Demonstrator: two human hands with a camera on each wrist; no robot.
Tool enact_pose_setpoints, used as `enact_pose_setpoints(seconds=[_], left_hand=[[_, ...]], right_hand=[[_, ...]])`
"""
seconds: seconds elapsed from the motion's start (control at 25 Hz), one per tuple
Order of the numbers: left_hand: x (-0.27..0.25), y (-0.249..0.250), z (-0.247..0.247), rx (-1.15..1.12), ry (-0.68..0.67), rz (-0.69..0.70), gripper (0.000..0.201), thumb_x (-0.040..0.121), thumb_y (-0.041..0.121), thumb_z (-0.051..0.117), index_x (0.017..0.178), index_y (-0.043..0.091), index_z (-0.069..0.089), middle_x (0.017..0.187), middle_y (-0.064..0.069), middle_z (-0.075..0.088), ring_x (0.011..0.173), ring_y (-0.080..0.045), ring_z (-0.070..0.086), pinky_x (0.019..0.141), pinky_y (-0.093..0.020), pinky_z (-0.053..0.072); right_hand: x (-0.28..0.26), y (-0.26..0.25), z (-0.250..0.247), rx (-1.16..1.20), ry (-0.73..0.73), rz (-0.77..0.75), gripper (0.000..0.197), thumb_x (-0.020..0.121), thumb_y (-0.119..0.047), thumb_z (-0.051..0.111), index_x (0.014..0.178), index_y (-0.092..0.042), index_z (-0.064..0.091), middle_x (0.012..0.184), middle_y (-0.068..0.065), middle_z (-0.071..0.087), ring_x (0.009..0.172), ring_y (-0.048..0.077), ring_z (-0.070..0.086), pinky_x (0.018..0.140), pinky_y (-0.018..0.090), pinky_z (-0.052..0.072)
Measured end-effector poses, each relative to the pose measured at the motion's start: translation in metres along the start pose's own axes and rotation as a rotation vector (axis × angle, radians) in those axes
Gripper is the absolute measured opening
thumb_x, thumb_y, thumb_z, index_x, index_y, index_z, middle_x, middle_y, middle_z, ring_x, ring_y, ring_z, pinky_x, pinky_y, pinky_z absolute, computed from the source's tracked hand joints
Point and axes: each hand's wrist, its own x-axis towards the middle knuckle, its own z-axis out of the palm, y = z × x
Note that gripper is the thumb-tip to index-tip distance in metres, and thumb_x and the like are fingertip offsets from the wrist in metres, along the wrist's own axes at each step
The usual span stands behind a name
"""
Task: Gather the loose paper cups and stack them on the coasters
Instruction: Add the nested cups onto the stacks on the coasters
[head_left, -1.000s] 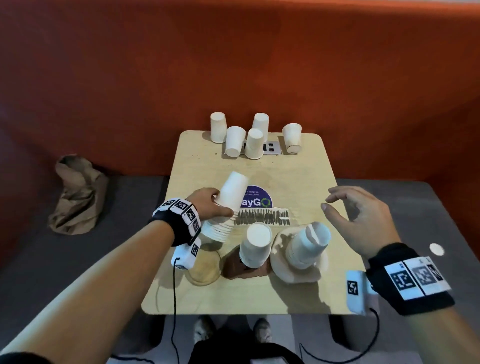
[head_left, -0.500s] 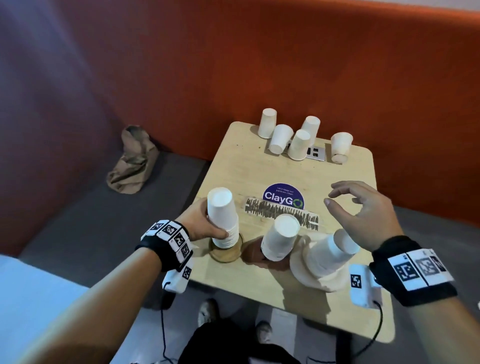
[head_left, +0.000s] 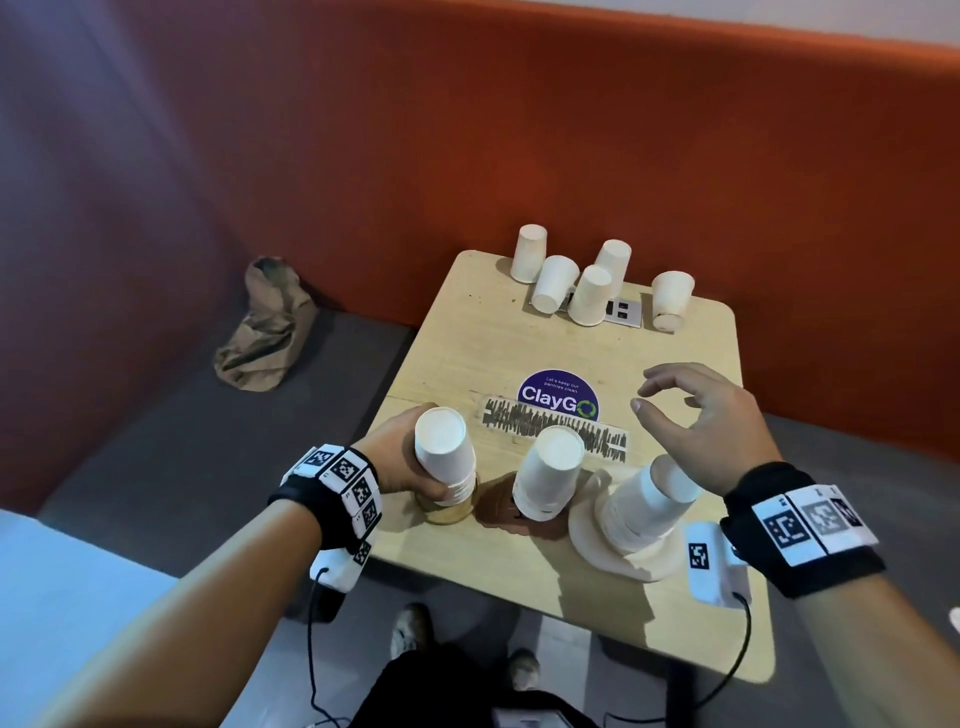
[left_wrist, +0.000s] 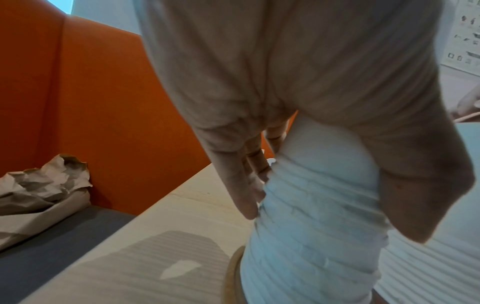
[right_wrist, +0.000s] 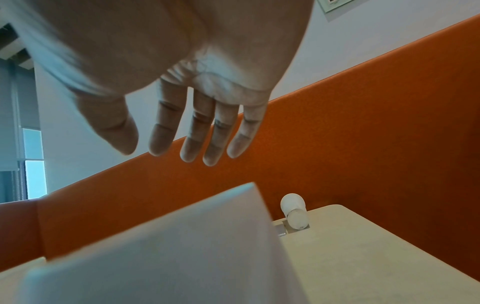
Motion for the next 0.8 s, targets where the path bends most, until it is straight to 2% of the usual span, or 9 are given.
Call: enact_pose_setpoints(seconds=[0.12, 0.2, 0.28, 0.4, 0.52, 0.6, 0.72, 0.8], left_hand=[[-0.003, 0.002, -0.001, -0.005, 0.000, -0.042, 0.076, 0.055, 0.007, 0.093, 0.108, 0.040, 0.049, 0.108, 0.016, 0.062, 0.107, -0.013, 0.058, 0.097, -0.031, 0.045], [-0.007, 0.003, -0.002, -0.020, -0.010, -0.091, 0.076, 0.057, 0.005, 0.093, 0.112, 0.036, 0.051, 0.106, 0.017, 0.063, 0.107, -0.013, 0.059, 0.097, -0.032, 0.045], [-0.008, 0.003, -0.006, 0.003, -0.083, -0.117, 0.073, 0.058, 0.003, 0.092, 0.114, 0.030, 0.053, 0.105, 0.014, 0.065, 0.107, -0.015, 0.060, 0.095, -0.030, 0.046], [-0.002, 0.003, -0.016, 0.193, -0.184, -0.176, 0.083, 0.062, -0.002, 0.088, 0.131, 0.024, 0.050, 0.112, 0.009, 0.063, 0.114, -0.018, 0.057, 0.095, -0.031, 0.044], [0.013, -0.005, -0.032, 0.431, -0.199, -0.275, 0.085, 0.070, -0.005, 0.079, 0.143, 0.024, 0.045, 0.124, 0.001, 0.060, 0.115, -0.022, 0.058, 0.088, -0.033, 0.049], [0.023, -0.008, -0.046, 0.522, -0.184, -0.317, 0.082, 0.073, 0.000, 0.078, 0.145, 0.021, 0.046, 0.131, -0.003, 0.060, 0.113, -0.022, 0.060, 0.088, -0.033, 0.052], [0.037, -0.001, -0.073, 0.650, -0.098, -0.327, 0.065, 0.075, 0.015, 0.081, 0.135, 0.010, 0.057, 0.125, -0.008, 0.065, 0.113, -0.026, 0.063, 0.093, -0.035, 0.052], [0.050, 0.006, -0.090, 0.664, -0.045, -0.334, 0.060, 0.075, 0.022, 0.080, 0.130, 0.011, 0.061, 0.124, -0.007, 0.067, 0.112, -0.027, 0.063, 0.094, -0.038, 0.054]], right_hand=[[-0.003, 0.004, -0.004, 0.000, 0.007, -0.004, 0.007, 0.085, -0.025, 0.075, 0.087, -0.024, 0.068, 0.111, -0.010, 0.068, 0.106, 0.010, 0.059, 0.093, 0.035, 0.048], [-0.005, 0.005, -0.005, -0.003, 0.000, 0.000, 0.007, 0.085, -0.027, 0.074, 0.088, -0.026, 0.068, 0.112, -0.010, 0.068, 0.106, 0.010, 0.059, 0.093, 0.035, 0.048], [-0.005, 0.006, -0.005, -0.027, -0.028, 0.002, 0.007, 0.085, -0.030, 0.073, 0.089, -0.028, 0.067, 0.114, -0.011, 0.067, 0.107, 0.011, 0.059, 0.093, 0.036, 0.047], [-0.004, 0.007, -0.003, -0.059, -0.075, 0.007, 0.008, 0.086, -0.032, 0.072, 0.091, -0.030, 0.066, 0.117, -0.011, 0.066, 0.109, 0.013, 0.059, 0.095, 0.038, 0.048], [-0.002, 0.010, -0.004, -0.064, -0.094, 0.022, 0.008, 0.087, -0.030, 0.072, 0.093, -0.029, 0.066, 0.118, -0.010, 0.065, 0.108, 0.015, 0.059, 0.097, 0.038, 0.047], [0.001, 0.014, -0.008, -0.083, -0.104, 0.032, 0.008, 0.087, -0.030, 0.072, 0.093, -0.031, 0.066, 0.117, -0.009, 0.065, 0.108, 0.016, 0.059, 0.096, 0.039, 0.047], [0.012, 0.022, -0.022, -0.155, -0.105, 0.042, 0.008, 0.087, -0.033, 0.071, 0.093, -0.033, 0.065, 0.111, -0.011, 0.065, 0.105, 0.016, 0.059, 0.093, 0.039, 0.048], [0.020, 0.031, -0.038, -0.237, -0.123, 0.066, 0.009, 0.087, -0.036, 0.070, 0.093, -0.035, 0.064, 0.109, -0.011, 0.064, 0.103, 0.016, 0.059, 0.090, 0.040, 0.049]])
